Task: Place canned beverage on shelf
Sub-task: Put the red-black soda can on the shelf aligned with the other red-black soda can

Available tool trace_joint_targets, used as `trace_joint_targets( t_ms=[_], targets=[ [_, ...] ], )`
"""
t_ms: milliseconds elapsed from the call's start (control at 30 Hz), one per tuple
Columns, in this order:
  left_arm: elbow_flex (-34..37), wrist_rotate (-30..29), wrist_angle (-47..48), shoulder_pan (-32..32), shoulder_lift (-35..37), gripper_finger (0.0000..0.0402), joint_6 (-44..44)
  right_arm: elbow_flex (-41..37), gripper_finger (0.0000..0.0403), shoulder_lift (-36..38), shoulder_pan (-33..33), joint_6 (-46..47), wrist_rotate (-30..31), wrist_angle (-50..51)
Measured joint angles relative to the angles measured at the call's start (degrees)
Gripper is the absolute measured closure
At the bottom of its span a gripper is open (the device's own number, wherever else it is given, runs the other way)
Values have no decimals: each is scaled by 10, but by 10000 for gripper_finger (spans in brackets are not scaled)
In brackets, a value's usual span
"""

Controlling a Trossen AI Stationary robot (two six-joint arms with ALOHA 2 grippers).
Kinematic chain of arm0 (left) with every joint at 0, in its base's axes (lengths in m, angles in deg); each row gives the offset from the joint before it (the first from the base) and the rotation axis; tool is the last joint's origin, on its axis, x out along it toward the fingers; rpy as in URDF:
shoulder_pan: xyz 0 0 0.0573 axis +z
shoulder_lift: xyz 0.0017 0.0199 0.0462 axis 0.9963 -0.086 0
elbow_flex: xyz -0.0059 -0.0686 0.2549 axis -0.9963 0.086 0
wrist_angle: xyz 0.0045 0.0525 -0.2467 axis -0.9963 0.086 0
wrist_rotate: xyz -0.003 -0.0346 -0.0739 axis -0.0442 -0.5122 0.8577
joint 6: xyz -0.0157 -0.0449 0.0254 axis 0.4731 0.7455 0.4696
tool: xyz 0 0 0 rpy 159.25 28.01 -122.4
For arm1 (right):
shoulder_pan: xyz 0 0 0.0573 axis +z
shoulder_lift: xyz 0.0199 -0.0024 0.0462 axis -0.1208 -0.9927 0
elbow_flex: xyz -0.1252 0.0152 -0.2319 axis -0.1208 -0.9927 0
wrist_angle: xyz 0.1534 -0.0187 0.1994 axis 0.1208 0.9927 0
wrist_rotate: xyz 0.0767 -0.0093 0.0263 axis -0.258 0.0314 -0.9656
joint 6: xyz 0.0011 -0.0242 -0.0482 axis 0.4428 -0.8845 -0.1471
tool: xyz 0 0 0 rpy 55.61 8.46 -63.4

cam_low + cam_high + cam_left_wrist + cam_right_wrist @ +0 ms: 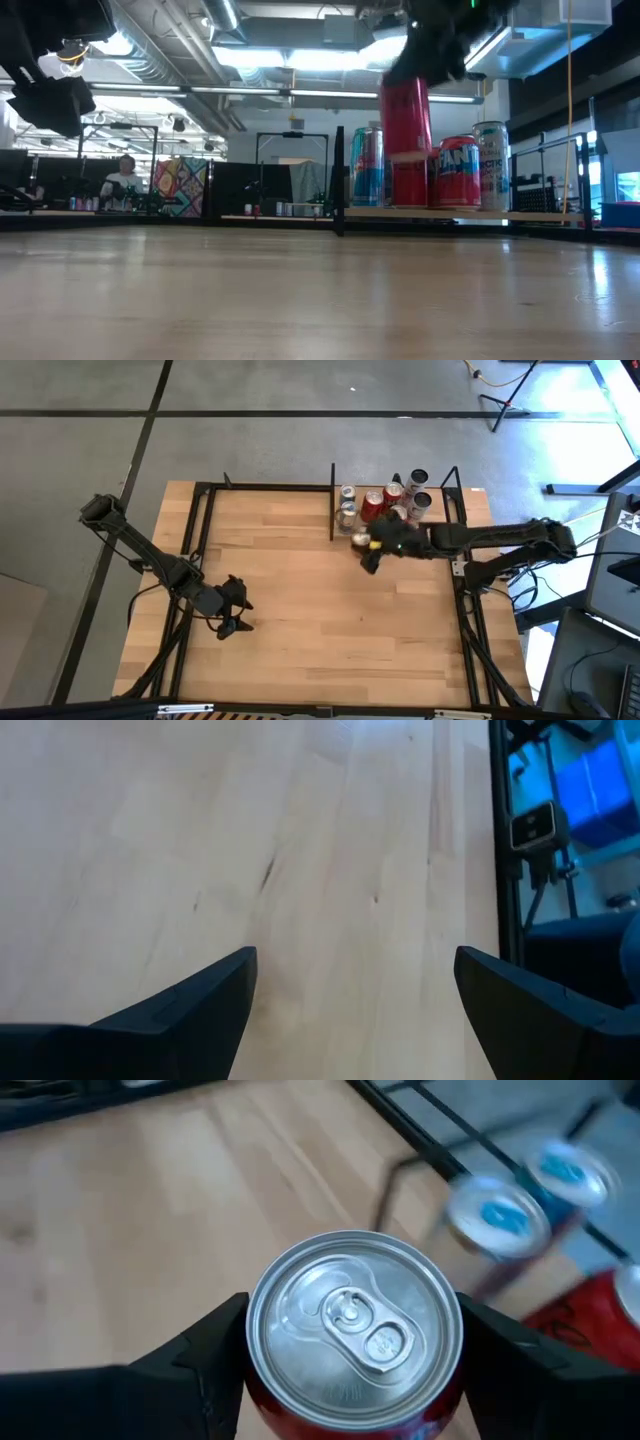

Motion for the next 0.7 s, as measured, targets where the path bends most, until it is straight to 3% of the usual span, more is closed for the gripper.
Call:
trace_joint_targets(
  t_ms=[267,700],
  targets=[
    [0,-2,-9,13,0,75,4,-113,139,33,-107,-20,-53,-120],
    [0,0,-9,38,0,75,3,-130,139,11,-177,-75,-63,-151]
  ],
)
